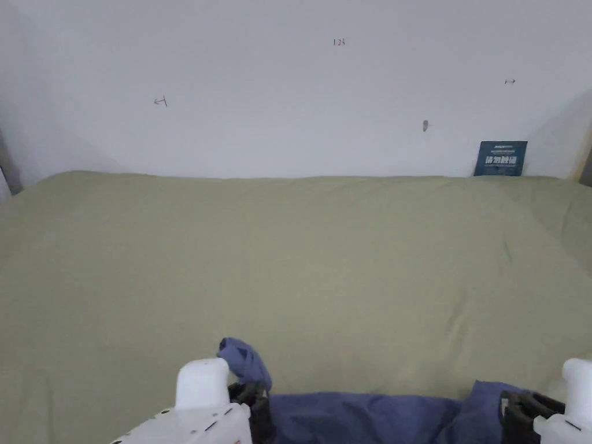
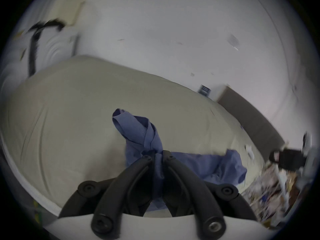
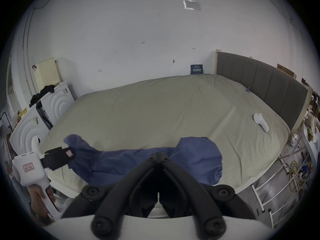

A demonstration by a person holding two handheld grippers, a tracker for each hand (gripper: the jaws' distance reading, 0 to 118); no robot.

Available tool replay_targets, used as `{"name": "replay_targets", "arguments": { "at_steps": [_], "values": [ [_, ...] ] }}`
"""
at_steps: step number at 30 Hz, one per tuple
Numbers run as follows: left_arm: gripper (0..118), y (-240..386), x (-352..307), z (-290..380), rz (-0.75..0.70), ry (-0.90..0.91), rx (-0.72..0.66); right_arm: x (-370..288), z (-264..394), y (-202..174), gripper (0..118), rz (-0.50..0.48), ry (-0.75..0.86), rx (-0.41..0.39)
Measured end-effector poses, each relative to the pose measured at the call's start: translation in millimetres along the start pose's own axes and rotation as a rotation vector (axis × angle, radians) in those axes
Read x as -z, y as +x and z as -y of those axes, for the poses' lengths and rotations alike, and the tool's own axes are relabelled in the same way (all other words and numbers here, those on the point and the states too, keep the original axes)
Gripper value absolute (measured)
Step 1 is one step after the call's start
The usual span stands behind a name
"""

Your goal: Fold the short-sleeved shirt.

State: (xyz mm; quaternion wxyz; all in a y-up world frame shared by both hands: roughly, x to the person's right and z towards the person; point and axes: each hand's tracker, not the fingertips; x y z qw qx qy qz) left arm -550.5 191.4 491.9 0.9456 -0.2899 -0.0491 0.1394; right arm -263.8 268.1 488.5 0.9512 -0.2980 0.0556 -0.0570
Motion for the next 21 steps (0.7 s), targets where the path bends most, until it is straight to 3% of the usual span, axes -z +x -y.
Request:
{"name": "replay_targets", "arguments": {
  "at_steps": [4, 6, 9, 10, 12, 14, 15, 16, 19, 21],
  "values": [
    [7, 56, 23, 8, 0.100, -0.067, 0.124, -8, -1, 14, 1, 0.028, 0.023, 0.022],
    [13, 82, 40, 16, 0.124, -0.116, 0.184, -11, 0, 22, 1, 0.043, 0.028, 0.035],
    [87, 108, 66, 31, 0.161, -0.181, 0.217, -12, 4, 34, 1, 0.065, 0.023, 0.057],
    [93, 113, 75, 35, 0.151, -0.201, 0.217, -12, 5, 37, 1, 0.068, 0.021, 0.064],
    [92, 114, 91, 44, 0.120, -0.227, 0.159, -12, 7, 43, 1, 0.073, 0.012, 0.076],
    [83, 107, 96, 42, 0.124, -0.272, 0.042, -13, 9, 48, 1, 0.067, 0.010, 0.089],
    [61, 101, 89, 39, 0.142, -0.260, -0.019, -13, 10, 50, 1, 0.064, 0.010, 0.091],
    [0, 94, 79, 33, 0.184, -0.216, -0.080, -13, 11, 51, 1, 0.062, 0.013, 0.093],
    [0, 69, 49, 16, 0.295, -0.139, -0.163, -10, 11, 50, 1, 0.065, 0.010, 0.098],
    [0, 50, 41, 10, 0.228, -0.041, -0.141, -9, 12, 48, 1, 0.050, 0.013, 0.102]
  ]
}}
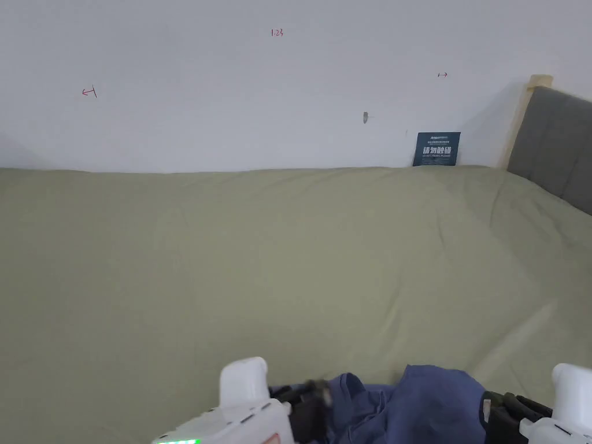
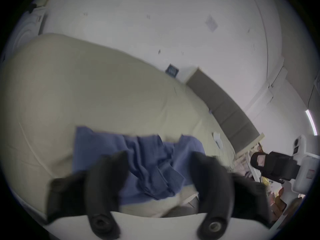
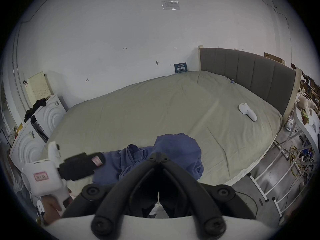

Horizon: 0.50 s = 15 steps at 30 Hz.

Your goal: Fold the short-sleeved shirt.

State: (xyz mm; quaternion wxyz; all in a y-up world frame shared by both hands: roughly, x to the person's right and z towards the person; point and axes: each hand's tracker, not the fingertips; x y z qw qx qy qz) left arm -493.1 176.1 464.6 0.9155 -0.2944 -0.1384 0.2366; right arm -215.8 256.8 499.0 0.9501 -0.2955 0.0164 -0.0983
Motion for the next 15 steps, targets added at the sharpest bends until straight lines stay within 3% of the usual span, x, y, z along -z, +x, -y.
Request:
{"name": "replay_targets", "arguments": {
  "at_steps": [2, 4, 10, 15],
  "values": [
    [0, -15, 6, -3, -0.091, 0.025, -0.012, 0, 1, -4, 1, -0.014, 0.001, -0.002],
    [0, -40, 15, -6, 0.021, -0.024, -0.120, -2, 2, -8, 1, -0.031, 0.002, -0.009],
    [0, -47, 60, 31, 0.046, -0.126, -0.162, -9, 2, -8, 1, -0.059, 0.010, -0.012],
    [0, -8, 81, 74, 0.091, -0.130, -0.048, -17, -5, -5, 1, -0.048, 0.025, -0.021]
  ]
}}
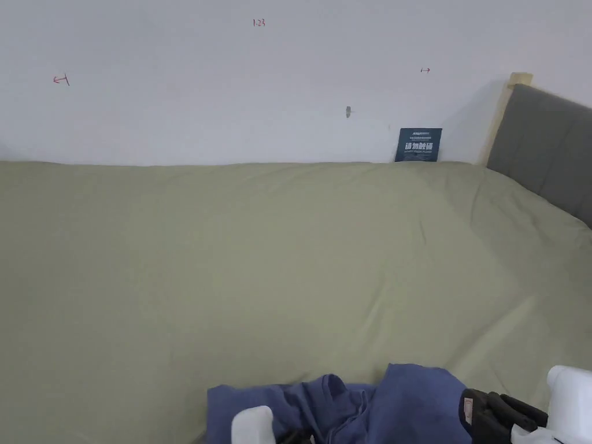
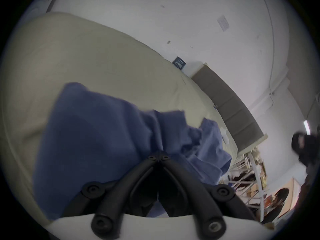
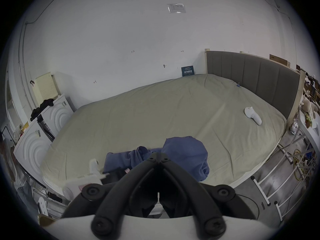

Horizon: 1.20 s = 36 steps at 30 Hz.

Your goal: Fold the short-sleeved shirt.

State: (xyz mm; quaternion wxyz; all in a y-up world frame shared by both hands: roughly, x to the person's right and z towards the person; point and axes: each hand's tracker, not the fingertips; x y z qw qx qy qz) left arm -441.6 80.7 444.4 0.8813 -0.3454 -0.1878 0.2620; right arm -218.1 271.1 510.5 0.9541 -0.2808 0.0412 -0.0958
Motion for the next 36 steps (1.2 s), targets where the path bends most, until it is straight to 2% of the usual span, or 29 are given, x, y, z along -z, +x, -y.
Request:
{"name": "replay_targets", "arguments": {
  "at_steps": [5, 6, 8, 10, 12, 14, 17, 20, 24, 28, 30, 32, 35, 36],
  "values": [
    [0, 28, 26, 20, -0.001, -0.021, 0.010, -11, -4, 1, 1, 0.001, 0.010, -0.008],
    [0, 38, 25, 24, -0.066, 0.018, 0.047, -13, -4, 0, 1, 0.000, 0.008, -0.014],
    [0, 48, 22, 32, -0.047, 0.045, 0.080, -18, -4, -2, 1, -0.003, 0.008, -0.025],
    [0, 51, 27, 34, 0.048, -0.022, 0.086, -18, -5, -3, 1, -0.007, 0.008, -0.030],
    [0, 56, 38, 40, 0.036, -0.081, 0.138, -17, -5, -4, 1, -0.016, 0.005, -0.024],
    [0, 50, 46, 43, 0.026, -0.142, 0.123, -15, -5, -6, 1, -0.017, 0.000, -0.022],
    [0, 47, 20, 30, 0.081, -0.055, 0.077, -16, -3, -9, 1, -0.025, 0.001, -0.031],
    [0, 41, -27, 5, 0.105, 0.007, 0.110, -8, -4, -13, 1, -0.041, -0.003, -0.033],
    [0, 15, -105, -39, -0.047, 0.113, 0.173, 8, -2, -22, 1, -0.047, -0.004, -0.083],
    [0, 0, -171, -61, -0.433, 0.191, 0.307, 28, 3, -29, 1, -0.027, -0.036, -0.131],
    [0, -10, -192, -65, -0.551, 0.201, 0.290, 37, 9, -31, 1, -0.032, -0.042, -0.157],
    [0, -21, -208, -65, -0.550, 0.221, 0.234, 46, 15, -34, 1, -0.023, -0.072, -0.185],
    [2, -33, -214, -62, -0.547, 0.202, 0.164, 51, 20, -37, 1, -0.041, -0.100, -0.174],
    [18, -36, -211, -60, -0.541, 0.186, 0.158, 50, 20, -38, 1, -0.052, -0.106, -0.173]
  ]
}}
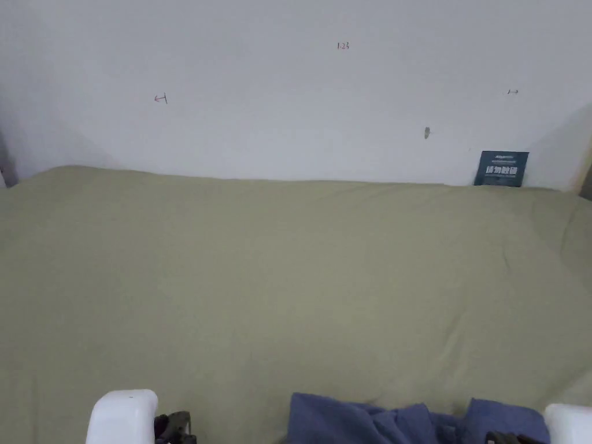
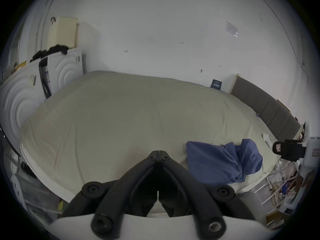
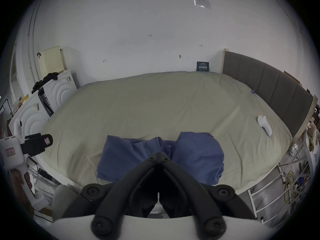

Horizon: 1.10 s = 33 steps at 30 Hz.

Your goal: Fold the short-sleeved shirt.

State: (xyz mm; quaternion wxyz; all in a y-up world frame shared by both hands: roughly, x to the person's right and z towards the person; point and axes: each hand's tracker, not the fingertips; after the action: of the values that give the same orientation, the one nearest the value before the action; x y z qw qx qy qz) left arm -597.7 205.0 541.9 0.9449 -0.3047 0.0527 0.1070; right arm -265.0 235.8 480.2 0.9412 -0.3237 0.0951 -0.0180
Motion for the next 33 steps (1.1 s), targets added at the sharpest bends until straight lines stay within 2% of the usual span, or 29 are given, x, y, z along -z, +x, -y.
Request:
{"name": "replay_targets", "arguments": {
  "at_steps": [1, 2, 3, 4, 5, 6, 9, 12, 14, 15, 16, 17, 18, 19, 22, 25, 29, 33],
  "values": [
    [56, -1, 4, 2, 0.038, -0.028, -0.014, 0, 0, -1, 1, -0.007, -0.001, -0.004],
    [84, -3, 10, 2, 0.097, -0.056, -0.054, -2, -1, -1, 1, -0.008, 0.003, -0.009],
    [105, -7, 20, 1, 0.216, -0.119, -0.127, -3, -2, -1, 1, -0.009, 0.006, -0.014],
    [111, -9, 33, 1, 0.326, -0.194, -0.181, -4, -3, 1, 1, -0.012, 0.009, -0.012],
    [111, -11, 43, 1, 0.416, -0.253, -0.238, -5, -5, 3, 1, -0.015, 0.009, -0.004],
    [111, -8, 63, 5, 0.474, -0.311, -0.285, -7, -6, 6, 1, -0.021, 0.010, 0.011],
    [111, -4, 114, 27, 0.563, -0.359, -0.286, -13, -8, 15, 1, -0.028, 0.014, 0.042],
    [107, -6, 155, 40, 0.502, -0.468, -0.425, -21, -9, 21, 1, -0.020, 0.017, 0.049],
    [104, -2, 149, 47, 0.561, -0.412, -0.477, -24, -10, 26, 1, -0.017, 0.024, 0.068],
    [87, 0, 145, 43, 0.575, -0.367, -0.500, -25, -11, 28, 1, -0.016, 0.029, 0.079],
    [61, 1, 144, 40, 0.618, -0.361, -0.529, -25, -11, 29, 1, -0.017, 0.030, 0.088],
    [37, 4, 145, 38, 0.665, -0.392, -0.552, -25, -11, 30, 1, -0.019, 0.029, 0.095],
    [19, 9, 148, 37, 0.693, -0.458, -0.576, -23, -11, 30, 1, -0.023, 0.027, 0.107],
    [19, 16, 151, 39, 0.712, -0.505, -0.588, -22, -11, 31, 1, -0.030, 0.026, 0.119],
    [17, 28, 162, 49, 0.519, -0.464, -0.422, -22, -9, 29, 1, -0.048, 0.022, 0.144],
    [16, 12, 154, 48, 0.606, -0.470, -0.635, -26, -7, 29, 1, -0.053, 0.018, 0.145],
    [16, 2, 137, 37, 0.578, -0.414, -0.516, -27, -8, 30, 1, -0.033, 0.014, 0.143],
    [16, -25, 126, 21, 0.559, -0.378, -0.538, -29, -12, 27, 1, -0.030, 0.026, 0.149]
  ]
}}
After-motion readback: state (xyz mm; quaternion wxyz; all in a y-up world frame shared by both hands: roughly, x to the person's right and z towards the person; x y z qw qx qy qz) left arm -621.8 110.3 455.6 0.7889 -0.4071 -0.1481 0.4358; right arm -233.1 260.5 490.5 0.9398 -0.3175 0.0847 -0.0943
